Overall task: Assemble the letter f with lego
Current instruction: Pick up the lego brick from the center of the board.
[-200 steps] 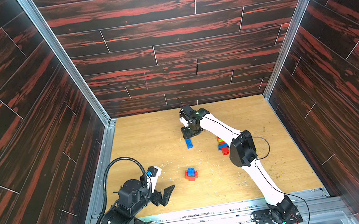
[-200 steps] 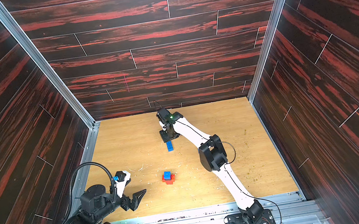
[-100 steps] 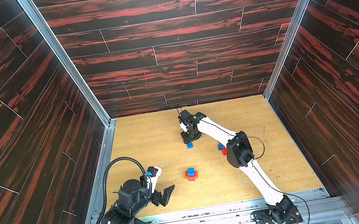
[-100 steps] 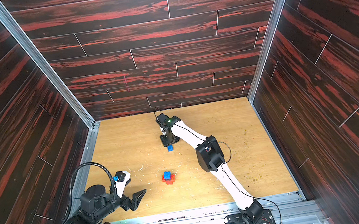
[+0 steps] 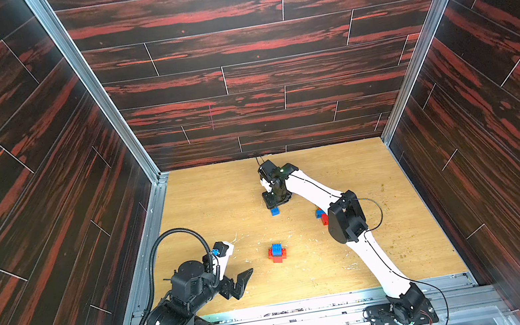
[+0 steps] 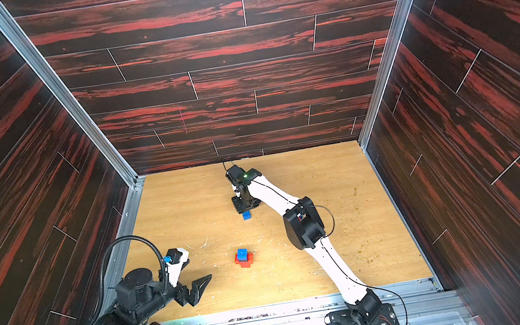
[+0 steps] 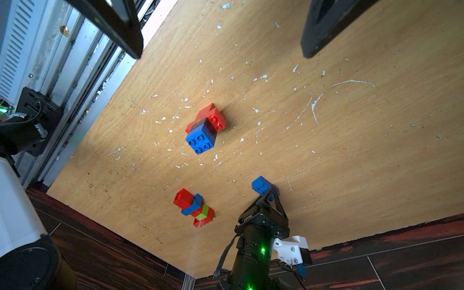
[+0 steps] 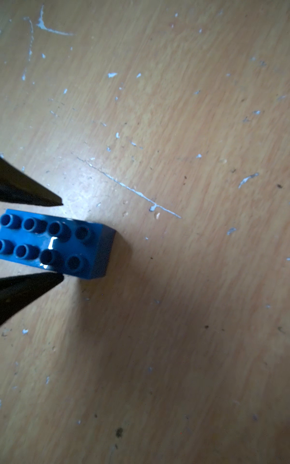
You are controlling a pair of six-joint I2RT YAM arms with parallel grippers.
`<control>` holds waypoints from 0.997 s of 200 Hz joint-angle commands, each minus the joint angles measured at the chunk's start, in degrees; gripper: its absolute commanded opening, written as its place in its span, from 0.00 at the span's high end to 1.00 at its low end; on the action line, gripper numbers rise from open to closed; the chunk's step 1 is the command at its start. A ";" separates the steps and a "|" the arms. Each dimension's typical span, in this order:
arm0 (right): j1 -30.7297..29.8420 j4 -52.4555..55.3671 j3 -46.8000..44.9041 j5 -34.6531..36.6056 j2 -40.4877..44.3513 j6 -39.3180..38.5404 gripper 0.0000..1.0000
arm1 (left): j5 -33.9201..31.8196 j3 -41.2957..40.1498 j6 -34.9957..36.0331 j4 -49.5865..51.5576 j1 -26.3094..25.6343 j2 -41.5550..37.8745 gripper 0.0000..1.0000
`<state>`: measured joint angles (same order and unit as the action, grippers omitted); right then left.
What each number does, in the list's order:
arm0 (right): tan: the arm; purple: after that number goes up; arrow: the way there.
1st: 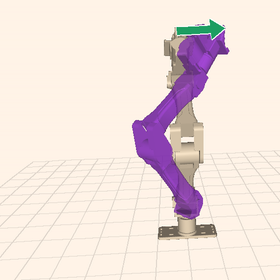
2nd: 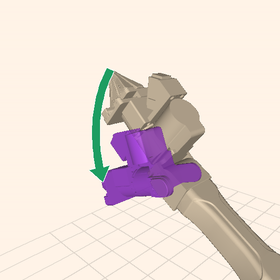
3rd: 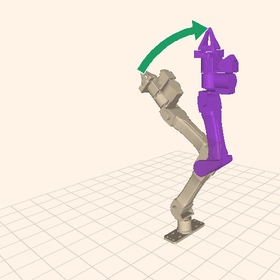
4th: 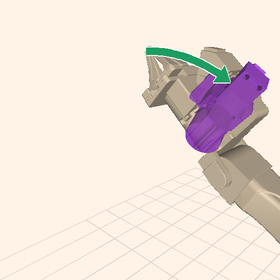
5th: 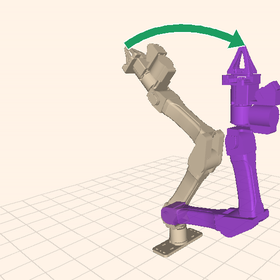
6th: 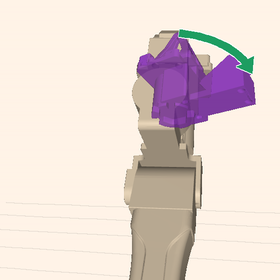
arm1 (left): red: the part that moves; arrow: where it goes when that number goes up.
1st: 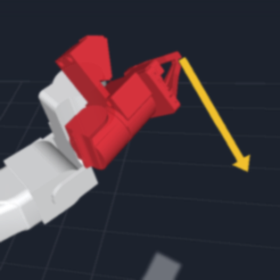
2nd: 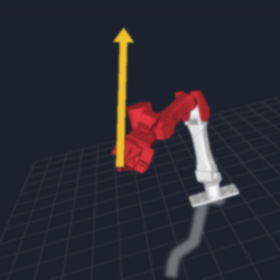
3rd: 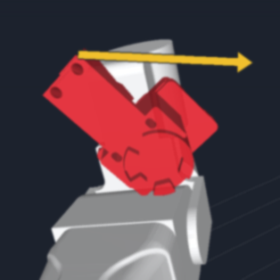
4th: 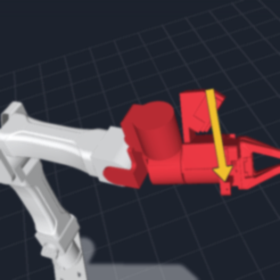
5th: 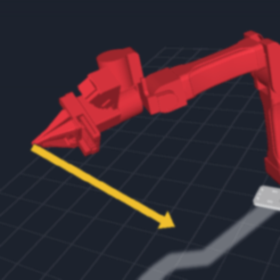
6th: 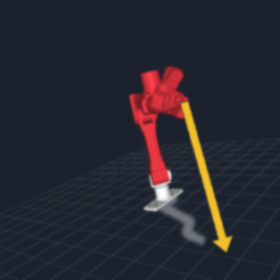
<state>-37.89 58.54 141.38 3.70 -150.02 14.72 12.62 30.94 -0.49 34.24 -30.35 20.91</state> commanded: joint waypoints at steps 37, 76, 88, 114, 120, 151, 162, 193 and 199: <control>-0.33 0.11 3.02 0.35 -3.26 1.10 0.56 | 0.34 -0.42 0.07 -0.23 -0.11 -0.50 0.00; -0.29 -0.55 3.05 0.53 -3.80 1.09 0.56 | 0.38 -0.38 0.06 -0.23 -0.15 -0.38 0.00; -0.26 -0.80 3.03 0.56 -3.88 1.05 0.57 | 0.38 -0.35 0.05 -0.15 -0.15 -0.35 0.00; -0.32 -1.25 3.02 0.84 -3.96 0.92 0.58 | 0.27 -0.35 0.06 -0.23 -0.17 -0.26 0.00; -0.34 -1.28 3.02 0.87 -3.97 0.82 0.59 | 0.25 -0.35 0.05 -0.21 -0.20 -0.30 0.00; -0.35 -1.40 2.89 1.35 -3.96 0.35 0.65 | 0.29 -0.35 0.05 -0.22 -0.15 -0.29 0.00; -0.32 -1.34 2.85 1.45 -3.93 0.22 0.68 | 0.22 -0.35 0.05 -0.18 -0.11 -0.34 0.00; -0.48 -1.46 1.86 2.69 -2.48 -0.89 0.72 | 0.18 -0.35 0.08 -0.23 -0.17 -0.24 0.00; -0.52 -1.60 1.38 2.79 -1.80 -1.20 0.73 | 0.21 -0.35 0.06 -0.23 -0.22 -0.25 0.00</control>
<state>-37.98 56.53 143.26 5.30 -152.38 14.94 12.62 30.94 -0.49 34.26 -30.35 20.91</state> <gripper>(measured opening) 0.337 0.999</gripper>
